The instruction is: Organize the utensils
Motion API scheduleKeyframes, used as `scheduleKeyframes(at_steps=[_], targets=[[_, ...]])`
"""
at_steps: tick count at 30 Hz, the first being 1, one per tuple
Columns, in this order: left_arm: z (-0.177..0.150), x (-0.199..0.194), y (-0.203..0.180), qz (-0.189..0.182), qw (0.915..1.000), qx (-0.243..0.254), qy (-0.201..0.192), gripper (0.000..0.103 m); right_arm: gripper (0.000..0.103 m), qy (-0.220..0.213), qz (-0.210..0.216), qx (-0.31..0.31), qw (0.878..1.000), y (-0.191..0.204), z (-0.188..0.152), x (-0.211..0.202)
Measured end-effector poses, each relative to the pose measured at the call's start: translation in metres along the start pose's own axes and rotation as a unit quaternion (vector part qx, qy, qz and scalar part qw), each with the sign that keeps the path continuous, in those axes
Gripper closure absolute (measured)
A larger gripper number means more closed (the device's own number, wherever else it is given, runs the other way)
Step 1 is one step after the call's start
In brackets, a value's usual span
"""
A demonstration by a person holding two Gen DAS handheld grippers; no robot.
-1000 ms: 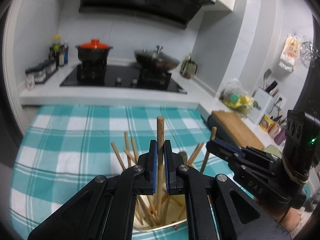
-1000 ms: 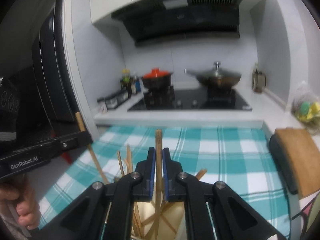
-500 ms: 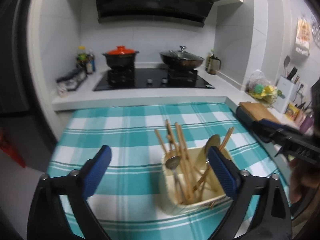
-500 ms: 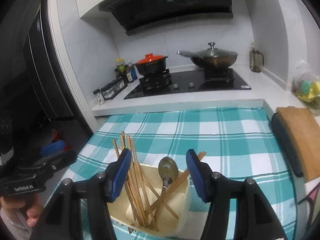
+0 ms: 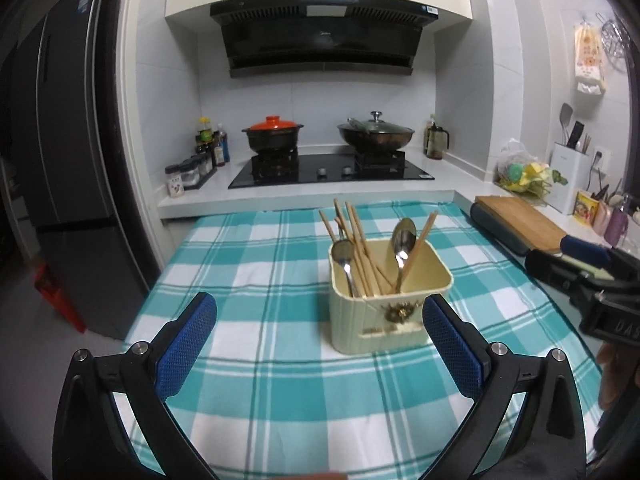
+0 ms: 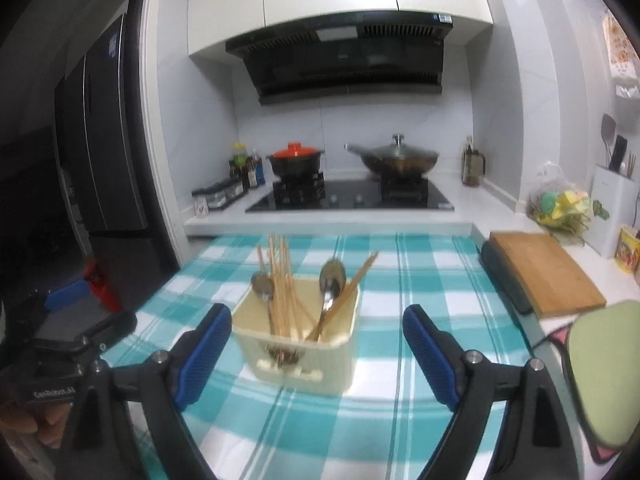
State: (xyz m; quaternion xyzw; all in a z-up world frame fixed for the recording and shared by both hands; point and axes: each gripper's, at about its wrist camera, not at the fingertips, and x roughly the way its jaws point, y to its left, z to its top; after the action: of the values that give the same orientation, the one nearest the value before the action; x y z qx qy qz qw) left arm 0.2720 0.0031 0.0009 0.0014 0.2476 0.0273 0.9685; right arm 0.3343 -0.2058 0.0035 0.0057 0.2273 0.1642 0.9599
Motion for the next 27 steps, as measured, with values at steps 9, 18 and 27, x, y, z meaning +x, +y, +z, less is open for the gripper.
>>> scheduleKeyframes(at_steps=[9,18,27], targets=[[-0.027,-0.022,0.003,-0.015,0.9986,-0.015,0.048,0.000,0.013,0.038,-0.034,-0.008,0.999,0.024,-0.029,-0.031],[-0.031,-0.049,0.002,0.005,0.9989,-0.016,0.044,0.000,0.013,0.045,-0.033,-0.006,0.998,0.045,-0.045,-0.067],[-0.029,-0.063,0.001,0.010,0.9991,-0.014,0.039,0.000,0.013,0.049,-0.038,-0.017,0.998,0.059,-0.046,-0.077]])
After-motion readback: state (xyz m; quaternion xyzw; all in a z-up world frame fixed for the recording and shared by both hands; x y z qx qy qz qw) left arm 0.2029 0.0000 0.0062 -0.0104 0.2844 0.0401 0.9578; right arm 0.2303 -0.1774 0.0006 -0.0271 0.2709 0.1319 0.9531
